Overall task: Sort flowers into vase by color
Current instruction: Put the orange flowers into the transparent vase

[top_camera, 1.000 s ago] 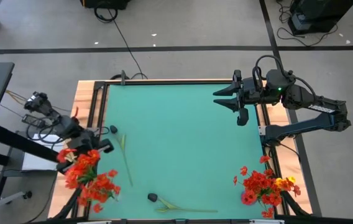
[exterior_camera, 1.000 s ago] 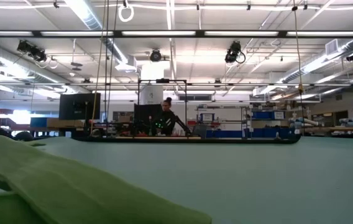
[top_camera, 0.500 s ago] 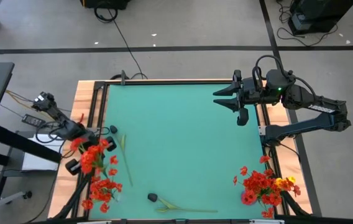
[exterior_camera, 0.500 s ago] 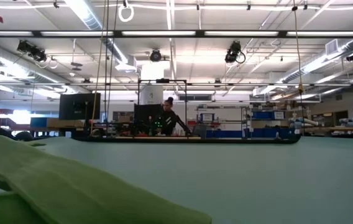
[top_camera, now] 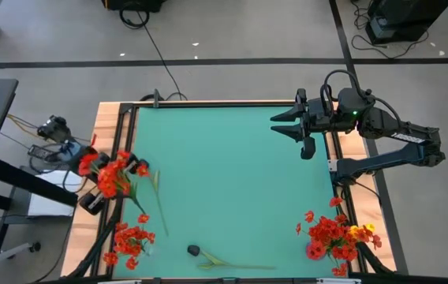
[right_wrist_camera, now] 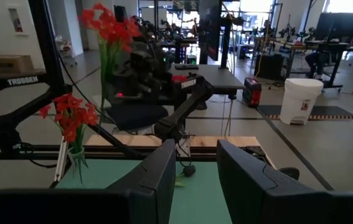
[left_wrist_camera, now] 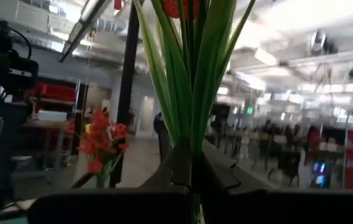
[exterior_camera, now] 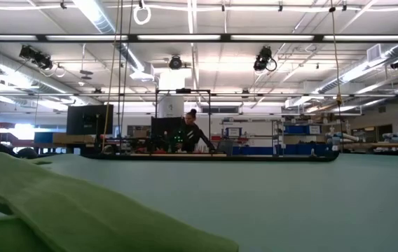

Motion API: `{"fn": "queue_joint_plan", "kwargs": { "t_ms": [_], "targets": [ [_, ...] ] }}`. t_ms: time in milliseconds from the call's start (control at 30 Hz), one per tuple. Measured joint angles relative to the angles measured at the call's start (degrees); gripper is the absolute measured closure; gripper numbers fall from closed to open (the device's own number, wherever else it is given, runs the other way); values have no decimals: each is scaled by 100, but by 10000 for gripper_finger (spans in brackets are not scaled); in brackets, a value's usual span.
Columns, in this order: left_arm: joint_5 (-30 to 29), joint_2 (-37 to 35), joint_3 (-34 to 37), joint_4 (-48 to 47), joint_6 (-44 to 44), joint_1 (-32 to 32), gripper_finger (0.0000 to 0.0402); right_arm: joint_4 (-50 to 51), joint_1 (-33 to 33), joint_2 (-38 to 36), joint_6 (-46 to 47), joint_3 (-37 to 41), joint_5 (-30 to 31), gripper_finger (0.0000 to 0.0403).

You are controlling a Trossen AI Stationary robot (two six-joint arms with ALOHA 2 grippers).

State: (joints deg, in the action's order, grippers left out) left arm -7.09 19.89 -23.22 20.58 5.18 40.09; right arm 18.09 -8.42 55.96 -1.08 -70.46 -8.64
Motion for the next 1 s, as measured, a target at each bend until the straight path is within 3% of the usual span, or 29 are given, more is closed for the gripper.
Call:
{"fn": "queue_joint_plan", "kwargs": {
  "t_ms": [233, 400, 667, 867, 1000],
  "targets": [
    [-99, -49, -1605, -3464, -100, 12, 390, 0, 1, 0, 0, 0, 0, 276],
    [57, -94, -1816, -4246, 869, 28, 390, 0, 0, 0, 0, 0, 0, 276],
    [1425, -413, -1137, -3354, 1343, 630, 390, 0, 1, 0, 0, 0, 0, 276],
    [1599, -332, -137, -1185, 904, 1521, 390, 0, 1, 0, 0, 0, 0, 276],
    [1307, -21, 570, 325, 316, 1930, 390, 0, 1, 0, 0, 0, 0, 276]
  ]
}}
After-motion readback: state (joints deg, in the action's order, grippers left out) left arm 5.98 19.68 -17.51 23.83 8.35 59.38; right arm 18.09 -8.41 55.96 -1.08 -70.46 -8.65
